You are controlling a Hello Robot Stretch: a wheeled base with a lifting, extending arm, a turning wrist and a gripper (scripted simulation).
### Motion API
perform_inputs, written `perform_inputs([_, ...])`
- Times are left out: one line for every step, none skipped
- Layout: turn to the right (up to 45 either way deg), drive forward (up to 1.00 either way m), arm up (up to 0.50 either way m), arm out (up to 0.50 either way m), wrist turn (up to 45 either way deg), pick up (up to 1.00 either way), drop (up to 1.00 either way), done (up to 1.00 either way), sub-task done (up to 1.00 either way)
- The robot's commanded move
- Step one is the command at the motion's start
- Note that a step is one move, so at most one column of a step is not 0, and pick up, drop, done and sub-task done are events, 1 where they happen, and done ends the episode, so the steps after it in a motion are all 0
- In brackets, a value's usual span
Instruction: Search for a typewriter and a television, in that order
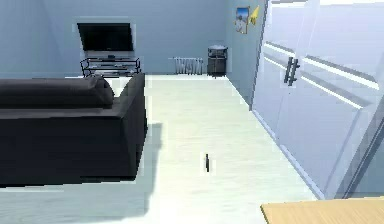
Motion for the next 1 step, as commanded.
perform_inputs([-12.0,0.0,0.0,0.0,0.0,0.0,0.0,0.0,0.0])
